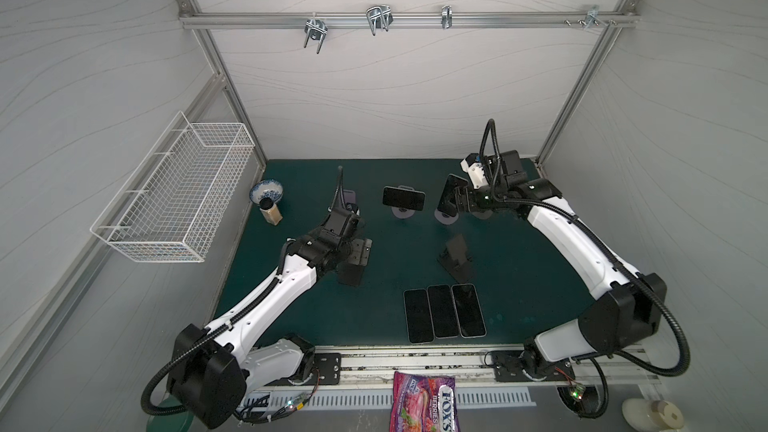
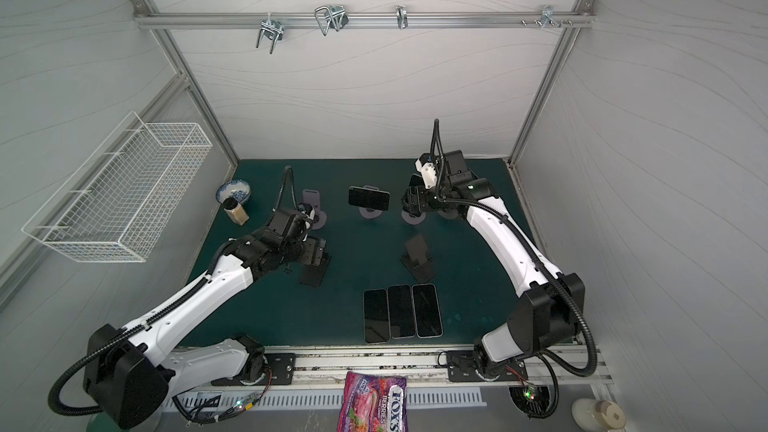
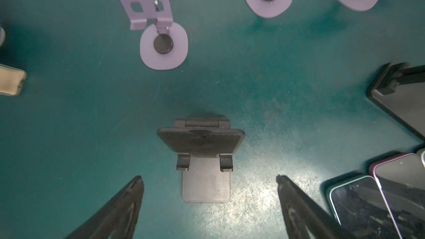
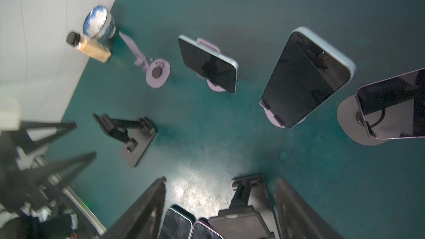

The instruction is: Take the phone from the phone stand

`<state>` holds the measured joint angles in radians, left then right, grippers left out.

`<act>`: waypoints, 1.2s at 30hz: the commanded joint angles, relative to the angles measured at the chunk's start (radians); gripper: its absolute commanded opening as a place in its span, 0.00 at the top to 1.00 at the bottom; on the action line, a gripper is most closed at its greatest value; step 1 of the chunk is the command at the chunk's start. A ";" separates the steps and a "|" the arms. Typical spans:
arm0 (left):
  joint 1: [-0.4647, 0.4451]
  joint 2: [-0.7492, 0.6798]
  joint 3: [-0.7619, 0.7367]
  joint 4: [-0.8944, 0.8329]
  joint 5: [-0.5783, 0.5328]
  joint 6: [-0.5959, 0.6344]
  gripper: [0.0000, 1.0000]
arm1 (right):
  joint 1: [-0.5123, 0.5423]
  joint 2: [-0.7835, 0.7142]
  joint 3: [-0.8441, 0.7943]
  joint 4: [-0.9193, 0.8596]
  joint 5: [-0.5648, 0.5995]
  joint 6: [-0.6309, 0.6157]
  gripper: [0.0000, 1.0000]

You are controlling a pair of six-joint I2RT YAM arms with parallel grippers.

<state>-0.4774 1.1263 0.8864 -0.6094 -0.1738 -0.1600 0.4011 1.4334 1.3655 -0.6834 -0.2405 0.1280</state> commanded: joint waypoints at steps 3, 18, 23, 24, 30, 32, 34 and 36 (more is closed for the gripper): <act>0.006 -0.079 -0.016 0.076 -0.004 0.005 0.08 | 0.028 -0.189 -0.213 -0.025 0.011 -0.073 0.12; 0.005 -0.090 -0.032 0.092 0.000 0.003 0.08 | 0.140 -0.138 -0.365 0.054 0.174 -0.072 0.02; 0.005 -0.094 -0.033 0.087 0.003 0.003 0.08 | 0.142 -0.100 -0.367 0.088 0.185 -0.077 0.02; 0.005 -0.094 -0.034 0.089 0.004 0.003 0.08 | 0.141 -0.094 -0.366 0.094 0.187 -0.078 0.01; 0.005 -0.087 -0.030 0.089 0.010 0.008 0.08 | 0.142 -0.053 -0.367 0.135 0.171 -0.101 0.04; 0.005 -0.088 -0.032 0.088 0.011 0.006 0.08 | 0.142 -0.037 -0.365 0.146 0.173 -0.106 0.04; 0.006 -0.087 -0.032 0.091 0.013 0.008 0.08 | 0.142 -0.020 -0.363 0.154 0.174 -0.113 0.06; 0.006 -0.083 -0.032 0.090 0.016 0.007 0.08 | 0.142 -0.007 -0.362 0.164 0.174 -0.114 0.06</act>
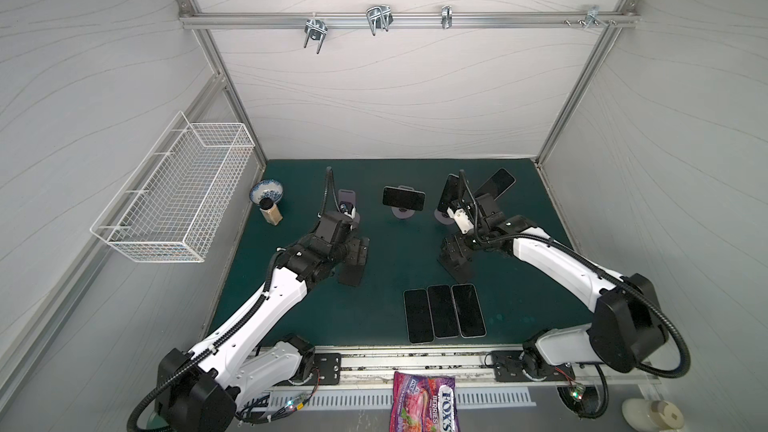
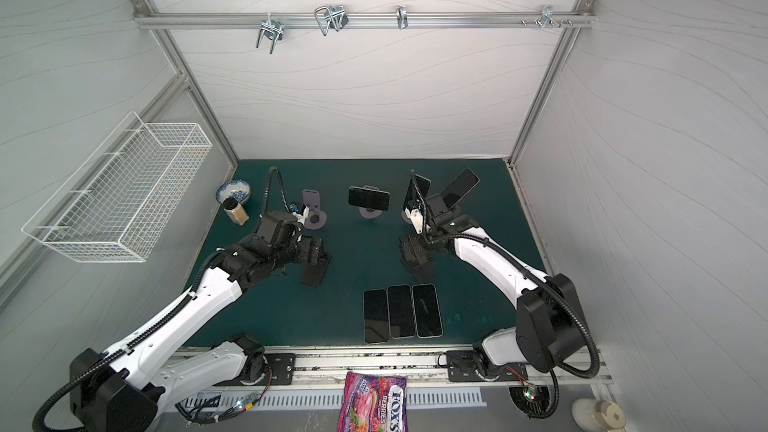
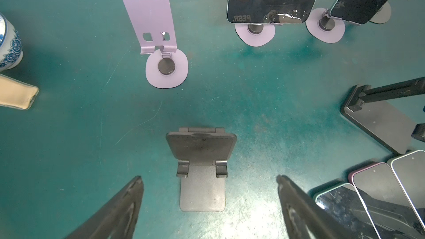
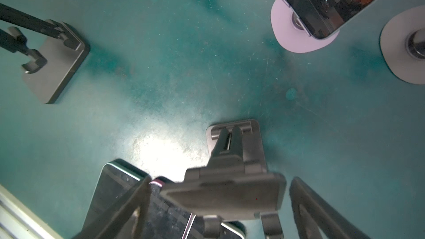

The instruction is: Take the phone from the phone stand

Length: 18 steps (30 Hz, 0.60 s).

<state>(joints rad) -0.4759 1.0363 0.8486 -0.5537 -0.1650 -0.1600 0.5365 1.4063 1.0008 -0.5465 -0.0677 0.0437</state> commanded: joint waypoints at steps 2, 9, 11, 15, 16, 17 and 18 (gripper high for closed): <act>0.005 0.014 0.009 0.035 0.006 0.008 0.08 | 0.005 0.032 -0.001 0.045 -0.005 -0.029 0.08; 0.004 0.019 0.010 0.032 0.005 0.008 0.08 | 0.002 0.048 -0.004 0.065 0.000 -0.031 0.14; 0.003 0.019 0.010 0.031 0.005 0.008 0.08 | -0.001 0.048 -0.005 0.063 0.000 -0.033 0.18; 0.004 0.019 0.011 0.034 0.004 0.008 0.08 | -0.008 0.034 -0.014 0.065 0.001 -0.034 0.24; 0.004 0.018 0.011 0.034 0.002 0.008 0.08 | -0.009 0.027 -0.016 0.066 0.002 -0.033 0.25; 0.003 0.018 0.010 0.034 -0.001 0.008 0.08 | -0.010 0.020 -0.020 0.068 0.004 -0.034 0.26; 0.004 0.017 0.010 0.034 -0.002 0.008 0.08 | -0.010 0.013 -0.022 0.069 0.006 -0.033 0.27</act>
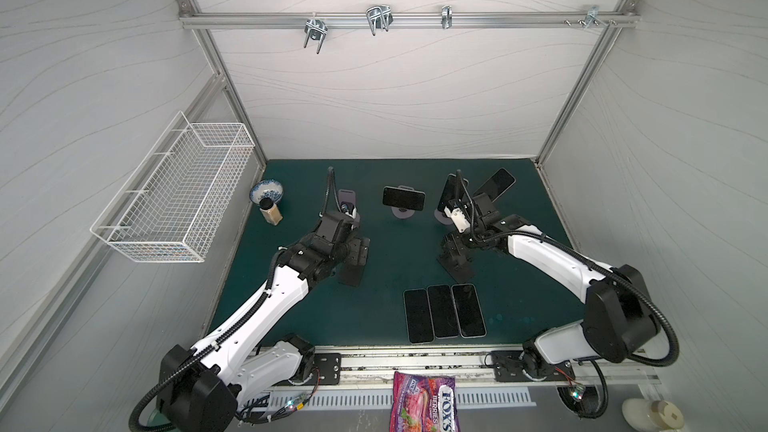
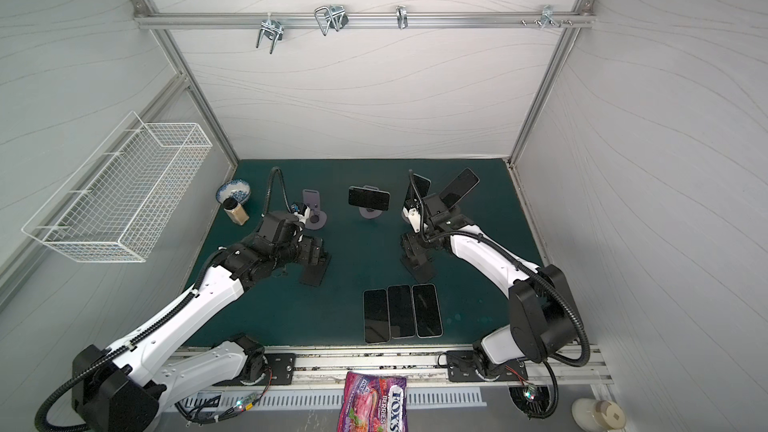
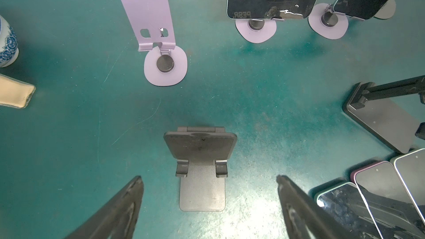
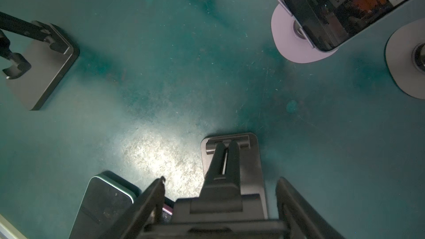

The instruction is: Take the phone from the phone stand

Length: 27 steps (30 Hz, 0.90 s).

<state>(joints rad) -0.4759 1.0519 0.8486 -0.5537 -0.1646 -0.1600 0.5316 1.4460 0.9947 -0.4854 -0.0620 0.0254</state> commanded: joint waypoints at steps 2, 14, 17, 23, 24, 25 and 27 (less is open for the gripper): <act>0.004 0.001 0.012 0.035 -0.004 0.009 0.08 | -0.011 -0.038 -0.016 0.004 0.004 -0.015 0.28; 0.004 -0.028 0.117 -0.028 -0.046 0.053 0.09 | -0.218 -0.153 -0.010 -0.036 -0.035 0.091 0.34; 0.000 -0.013 0.166 -0.026 -0.011 0.054 0.10 | -0.275 -0.160 0.003 -0.067 -0.004 0.105 0.35; -0.089 0.044 0.252 -0.009 -0.035 0.106 0.10 | -0.400 -0.187 0.016 -0.093 0.049 0.113 0.37; -0.110 0.058 0.268 -0.003 -0.031 0.121 0.10 | -0.427 -0.185 0.019 -0.089 0.052 0.116 0.37; -0.129 0.075 0.283 0.008 -0.023 0.128 0.10 | -0.455 -0.180 0.023 -0.086 0.059 0.120 0.37; -0.160 0.109 0.313 0.028 0.011 0.139 0.10 | -0.510 -0.165 0.034 -0.079 0.068 0.122 0.37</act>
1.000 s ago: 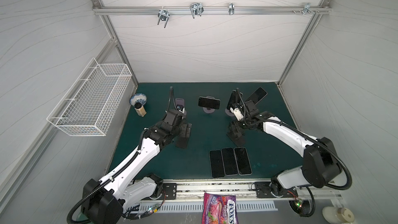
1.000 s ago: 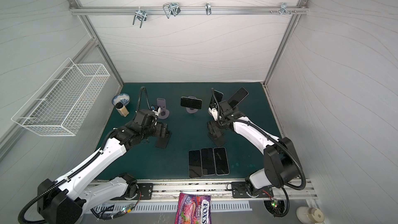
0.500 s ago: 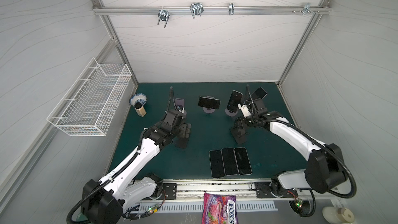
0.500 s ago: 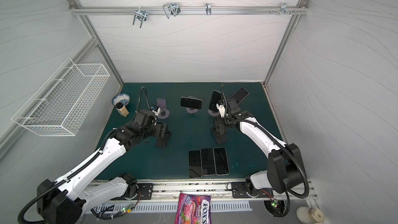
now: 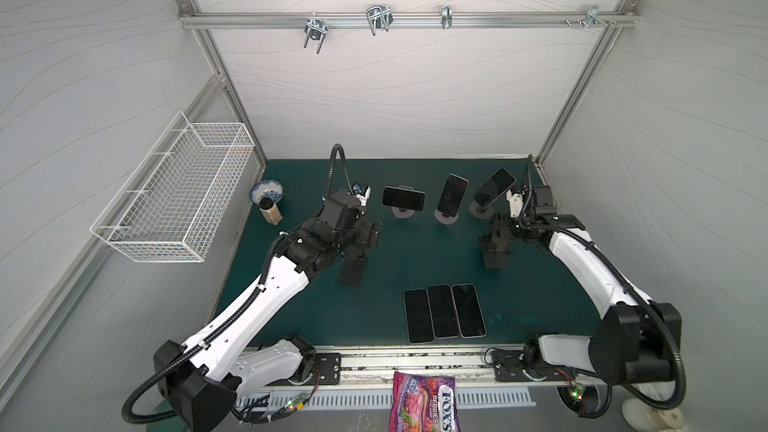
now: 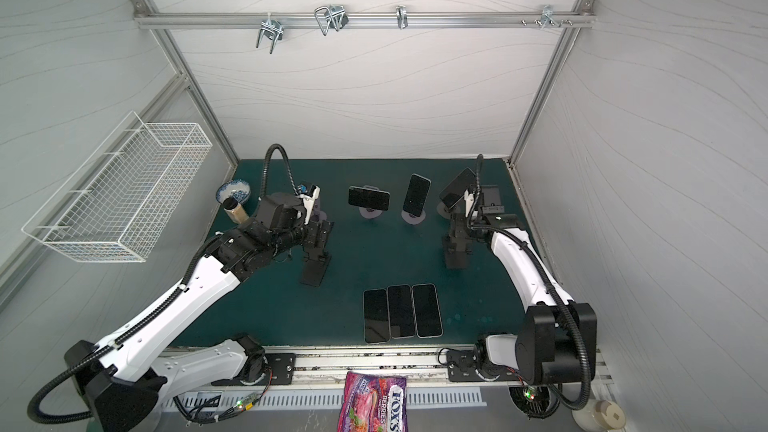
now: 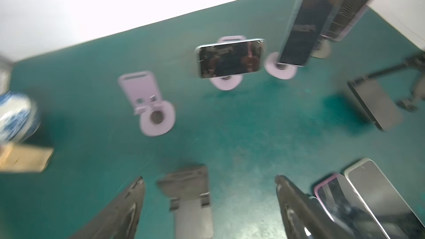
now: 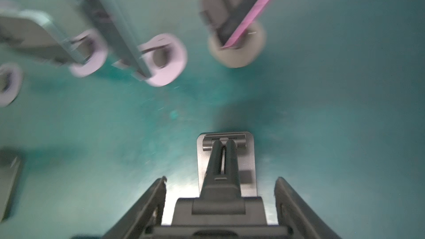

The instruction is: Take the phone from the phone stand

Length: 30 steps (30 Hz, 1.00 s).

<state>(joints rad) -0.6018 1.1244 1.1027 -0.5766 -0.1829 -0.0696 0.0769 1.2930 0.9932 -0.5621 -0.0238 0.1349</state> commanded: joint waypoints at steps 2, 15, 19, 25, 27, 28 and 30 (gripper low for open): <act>-0.072 0.077 0.092 0.073 0.059 0.060 0.10 | -0.112 0.003 0.043 0.016 0.043 0.016 0.37; -0.148 0.273 0.120 0.229 0.318 0.029 0.10 | -0.313 0.199 0.178 0.184 0.051 0.001 0.39; -0.151 0.304 0.132 0.242 0.347 0.049 0.10 | -0.317 0.273 0.225 0.208 0.037 -0.006 0.39; -0.150 0.326 0.118 0.254 0.371 0.070 0.10 | -0.317 0.398 0.293 0.225 0.033 -0.030 0.38; -0.150 0.319 0.093 0.271 0.378 0.064 0.10 | -0.318 0.432 0.315 0.218 0.028 -0.031 0.38; -0.151 0.317 0.080 0.278 0.382 0.062 0.10 | -0.318 0.446 0.328 0.211 0.026 -0.032 0.38; -0.150 0.313 0.071 0.281 0.390 0.050 0.10 | -0.317 0.461 0.340 0.213 0.020 -0.032 0.37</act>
<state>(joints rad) -0.7486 1.4425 1.1854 -0.3443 0.1764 -0.0277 -0.2363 1.7435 1.2968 -0.3702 0.0151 0.1223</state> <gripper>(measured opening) 0.900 0.718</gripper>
